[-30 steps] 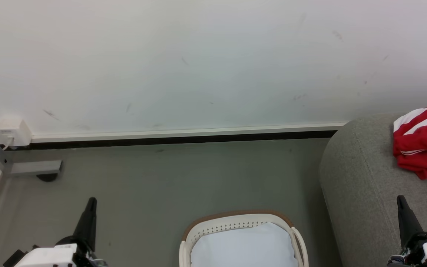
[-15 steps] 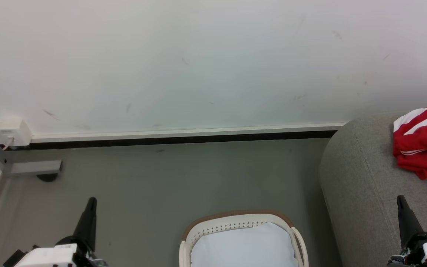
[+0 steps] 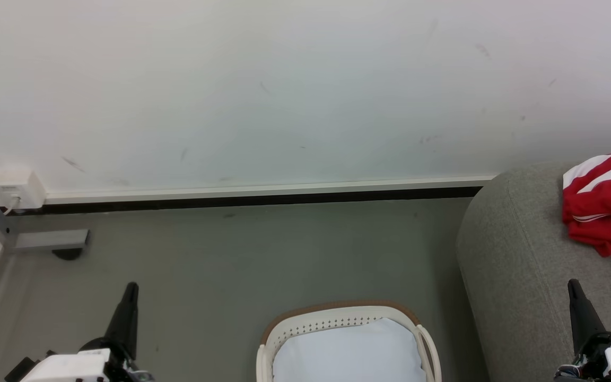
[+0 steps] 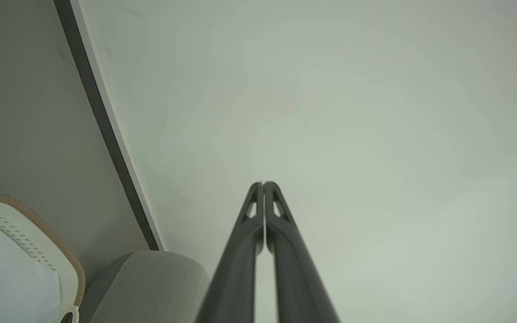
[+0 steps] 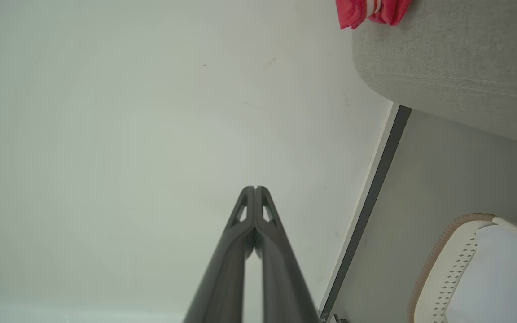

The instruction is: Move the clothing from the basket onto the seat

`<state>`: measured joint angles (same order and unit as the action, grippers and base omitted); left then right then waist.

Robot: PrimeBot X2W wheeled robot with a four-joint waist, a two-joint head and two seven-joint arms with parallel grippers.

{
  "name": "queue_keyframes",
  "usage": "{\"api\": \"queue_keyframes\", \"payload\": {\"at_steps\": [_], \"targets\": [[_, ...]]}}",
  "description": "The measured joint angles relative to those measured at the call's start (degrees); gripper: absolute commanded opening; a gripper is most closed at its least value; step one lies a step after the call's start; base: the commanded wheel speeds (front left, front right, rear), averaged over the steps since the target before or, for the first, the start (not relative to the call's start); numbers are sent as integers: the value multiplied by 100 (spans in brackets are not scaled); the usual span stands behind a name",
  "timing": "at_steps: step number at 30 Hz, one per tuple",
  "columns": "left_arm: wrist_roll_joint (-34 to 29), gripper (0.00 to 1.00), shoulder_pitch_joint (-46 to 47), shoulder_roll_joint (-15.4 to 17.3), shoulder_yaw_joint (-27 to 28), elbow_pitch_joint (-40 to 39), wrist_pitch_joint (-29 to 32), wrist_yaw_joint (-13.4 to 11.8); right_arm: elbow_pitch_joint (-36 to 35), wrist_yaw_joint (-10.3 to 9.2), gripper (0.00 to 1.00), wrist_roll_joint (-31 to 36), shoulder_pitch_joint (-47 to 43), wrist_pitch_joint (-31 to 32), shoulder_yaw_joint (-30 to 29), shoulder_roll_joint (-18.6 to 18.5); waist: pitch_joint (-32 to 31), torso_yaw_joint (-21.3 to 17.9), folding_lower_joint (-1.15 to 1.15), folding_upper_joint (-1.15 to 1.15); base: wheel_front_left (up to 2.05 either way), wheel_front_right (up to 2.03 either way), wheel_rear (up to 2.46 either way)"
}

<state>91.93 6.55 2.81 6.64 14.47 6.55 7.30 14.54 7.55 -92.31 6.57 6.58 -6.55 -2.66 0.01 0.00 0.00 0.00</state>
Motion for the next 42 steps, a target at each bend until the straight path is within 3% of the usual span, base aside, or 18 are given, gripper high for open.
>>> {"api": "queue_keyframes", "payload": {"at_steps": [42], "targets": [[0, 0, 0, 0, 0, 0, 0, 1, 0, 0, 0, -1, 0, 0, 0, -1, 0, 0, 0, 0, 0, 0, 0]]}}
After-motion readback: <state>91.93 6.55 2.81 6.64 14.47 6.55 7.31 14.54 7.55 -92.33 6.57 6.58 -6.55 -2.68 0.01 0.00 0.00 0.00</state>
